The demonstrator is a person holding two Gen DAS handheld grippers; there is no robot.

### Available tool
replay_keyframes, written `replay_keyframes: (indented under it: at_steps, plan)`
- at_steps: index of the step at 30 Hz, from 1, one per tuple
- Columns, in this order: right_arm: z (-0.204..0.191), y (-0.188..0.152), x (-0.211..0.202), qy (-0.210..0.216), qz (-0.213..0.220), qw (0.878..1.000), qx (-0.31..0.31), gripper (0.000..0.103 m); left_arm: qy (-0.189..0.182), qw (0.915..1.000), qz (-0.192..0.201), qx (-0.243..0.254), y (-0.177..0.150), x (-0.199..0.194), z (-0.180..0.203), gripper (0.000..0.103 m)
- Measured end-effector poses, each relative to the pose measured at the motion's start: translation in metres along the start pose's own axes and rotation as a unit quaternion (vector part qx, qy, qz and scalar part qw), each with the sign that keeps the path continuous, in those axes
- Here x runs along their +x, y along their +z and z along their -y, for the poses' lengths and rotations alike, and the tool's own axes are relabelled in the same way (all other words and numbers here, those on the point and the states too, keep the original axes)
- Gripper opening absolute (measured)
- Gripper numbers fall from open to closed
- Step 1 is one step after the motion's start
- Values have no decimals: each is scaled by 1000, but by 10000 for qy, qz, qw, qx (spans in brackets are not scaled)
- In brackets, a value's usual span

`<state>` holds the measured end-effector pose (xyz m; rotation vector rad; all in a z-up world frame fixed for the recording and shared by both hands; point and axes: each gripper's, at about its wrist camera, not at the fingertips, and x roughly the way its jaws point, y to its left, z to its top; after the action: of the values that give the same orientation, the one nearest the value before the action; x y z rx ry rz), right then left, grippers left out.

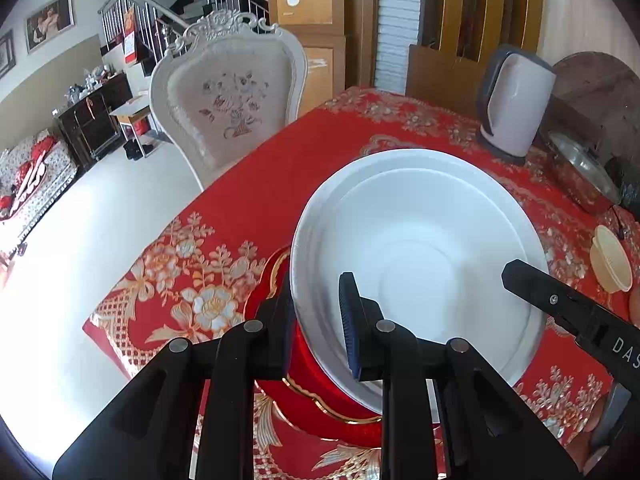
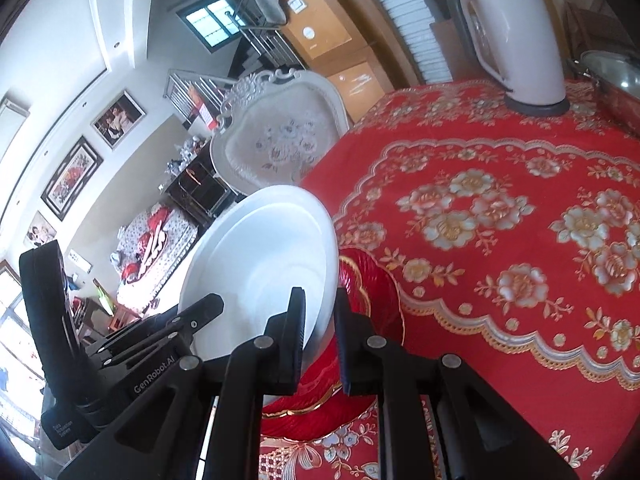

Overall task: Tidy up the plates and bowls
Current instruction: 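Carry the white bowl with the right gripper toward the red stack, then lower the white bowl onto the red plate and open the right gripper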

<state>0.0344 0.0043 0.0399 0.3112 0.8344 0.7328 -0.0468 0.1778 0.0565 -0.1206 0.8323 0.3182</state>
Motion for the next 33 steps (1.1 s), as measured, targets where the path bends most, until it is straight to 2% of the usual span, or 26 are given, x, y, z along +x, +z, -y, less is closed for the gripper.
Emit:
replay_keyframes:
  at_steps: [20,33]
  plan:
    - [1,-12,16,-118,-313,9993,139,14,65,9995,-306,-5,-16,21,-5,20]
    - [8,-13,24,-66,-473,9984,317,14,12,9994,-301,-180,-16,26,-12,23]
